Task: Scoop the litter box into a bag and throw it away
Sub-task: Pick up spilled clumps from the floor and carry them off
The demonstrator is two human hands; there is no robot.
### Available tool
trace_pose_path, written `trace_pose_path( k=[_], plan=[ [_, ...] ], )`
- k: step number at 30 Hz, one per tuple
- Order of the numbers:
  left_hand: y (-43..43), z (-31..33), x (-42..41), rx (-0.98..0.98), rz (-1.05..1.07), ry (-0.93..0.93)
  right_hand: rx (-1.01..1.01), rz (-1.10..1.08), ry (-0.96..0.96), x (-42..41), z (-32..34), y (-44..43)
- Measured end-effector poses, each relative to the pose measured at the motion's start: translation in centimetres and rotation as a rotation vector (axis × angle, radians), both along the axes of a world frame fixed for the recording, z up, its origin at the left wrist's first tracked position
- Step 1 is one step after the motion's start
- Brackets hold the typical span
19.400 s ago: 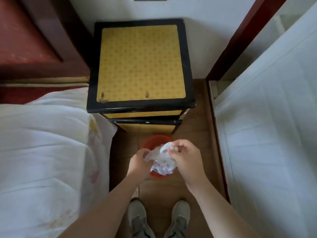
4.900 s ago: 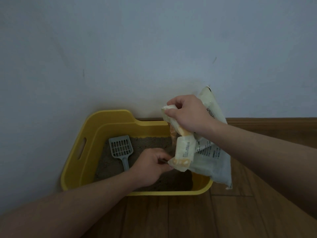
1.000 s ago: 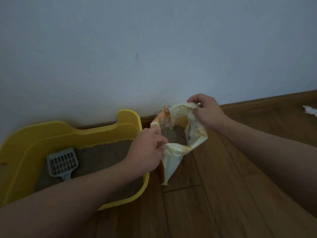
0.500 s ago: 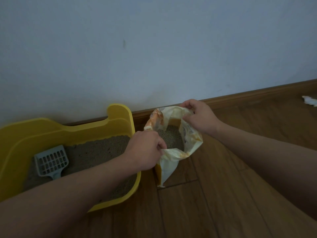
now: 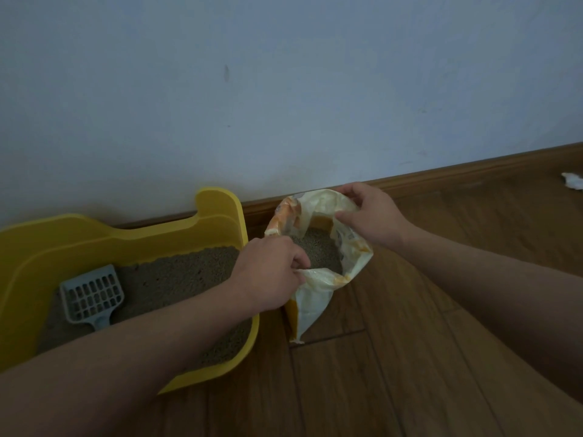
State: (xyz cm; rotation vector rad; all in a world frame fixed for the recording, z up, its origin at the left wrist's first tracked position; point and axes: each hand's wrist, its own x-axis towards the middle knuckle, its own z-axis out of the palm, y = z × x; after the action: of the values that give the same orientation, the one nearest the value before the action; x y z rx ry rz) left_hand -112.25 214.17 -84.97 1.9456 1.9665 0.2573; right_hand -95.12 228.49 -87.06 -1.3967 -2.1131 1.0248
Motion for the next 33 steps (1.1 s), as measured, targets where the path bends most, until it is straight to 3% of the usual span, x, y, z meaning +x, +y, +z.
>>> trace_pose_path(
  k=[16, 33],
  plan=[
    [-0.3, 1.0, -0.5, -0.049, 0.091, -0.199, 0.035, 0.001, -0.05, 0.3, 2.1, -0.8],
    [-4.8, 6.6, -4.1, 0.112, 0.136, -0.137, 0.135, 0.126, -0.065, -1.4, 8.4, -6.4]
  ],
)
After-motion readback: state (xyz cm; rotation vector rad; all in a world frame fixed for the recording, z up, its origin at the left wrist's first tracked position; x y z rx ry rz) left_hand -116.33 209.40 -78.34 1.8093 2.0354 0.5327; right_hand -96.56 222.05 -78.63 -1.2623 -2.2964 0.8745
